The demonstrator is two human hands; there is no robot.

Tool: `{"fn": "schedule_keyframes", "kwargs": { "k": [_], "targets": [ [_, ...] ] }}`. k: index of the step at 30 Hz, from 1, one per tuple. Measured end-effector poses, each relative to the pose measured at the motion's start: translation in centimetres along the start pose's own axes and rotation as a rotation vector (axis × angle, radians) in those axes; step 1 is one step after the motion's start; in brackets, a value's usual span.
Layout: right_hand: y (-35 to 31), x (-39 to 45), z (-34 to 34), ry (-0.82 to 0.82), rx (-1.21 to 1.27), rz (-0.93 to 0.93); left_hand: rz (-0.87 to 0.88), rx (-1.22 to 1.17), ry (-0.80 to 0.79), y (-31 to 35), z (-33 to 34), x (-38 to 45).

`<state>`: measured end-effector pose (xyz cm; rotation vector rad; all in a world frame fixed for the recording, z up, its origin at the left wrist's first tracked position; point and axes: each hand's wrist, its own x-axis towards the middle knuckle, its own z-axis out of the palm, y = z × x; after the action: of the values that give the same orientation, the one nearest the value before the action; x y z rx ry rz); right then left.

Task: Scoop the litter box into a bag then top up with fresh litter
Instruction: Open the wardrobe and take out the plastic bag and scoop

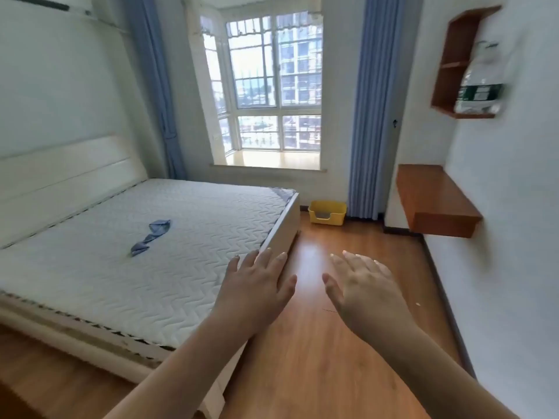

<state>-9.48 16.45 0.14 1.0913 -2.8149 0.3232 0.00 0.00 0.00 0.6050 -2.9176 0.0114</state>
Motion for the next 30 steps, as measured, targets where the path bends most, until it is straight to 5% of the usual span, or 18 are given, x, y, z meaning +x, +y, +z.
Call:
{"fn": "schedule_keyframes", "kwargs": {
  "k": [13,30],
  "targets": [
    [-13.4,13.3,7.6,-0.102,0.046,-0.447,-0.299,0.091,-0.015,-14.8,3.5,2.8],
    [-32.6,26.9,14.9,-0.167,0.117,-0.788,-0.677,0.185,-0.053,-34.4,6.6,3.9]
  ]
}}
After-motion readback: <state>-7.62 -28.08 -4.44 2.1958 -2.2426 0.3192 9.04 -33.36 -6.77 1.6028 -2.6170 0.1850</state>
